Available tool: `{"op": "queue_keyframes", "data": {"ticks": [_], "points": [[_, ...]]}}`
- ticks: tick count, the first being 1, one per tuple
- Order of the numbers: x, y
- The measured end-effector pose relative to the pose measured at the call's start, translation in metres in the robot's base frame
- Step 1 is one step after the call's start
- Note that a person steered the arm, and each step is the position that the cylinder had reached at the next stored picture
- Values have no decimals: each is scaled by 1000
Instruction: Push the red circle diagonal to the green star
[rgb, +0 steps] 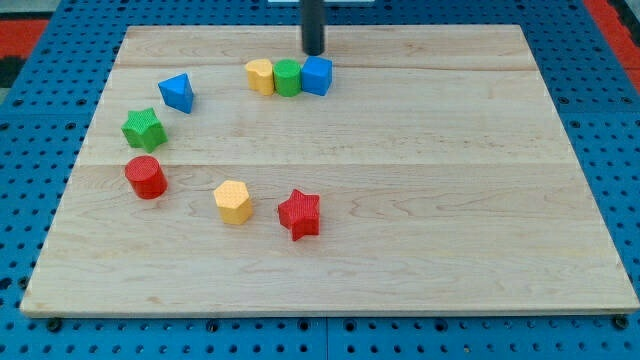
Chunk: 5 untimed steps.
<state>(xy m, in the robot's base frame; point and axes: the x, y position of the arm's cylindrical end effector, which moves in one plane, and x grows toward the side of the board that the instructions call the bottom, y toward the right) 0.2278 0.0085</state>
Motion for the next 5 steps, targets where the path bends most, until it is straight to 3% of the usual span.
{"op": "queue_keyframes", "data": {"ticks": [3,5], "points": [[2,109],[13,107]]}}
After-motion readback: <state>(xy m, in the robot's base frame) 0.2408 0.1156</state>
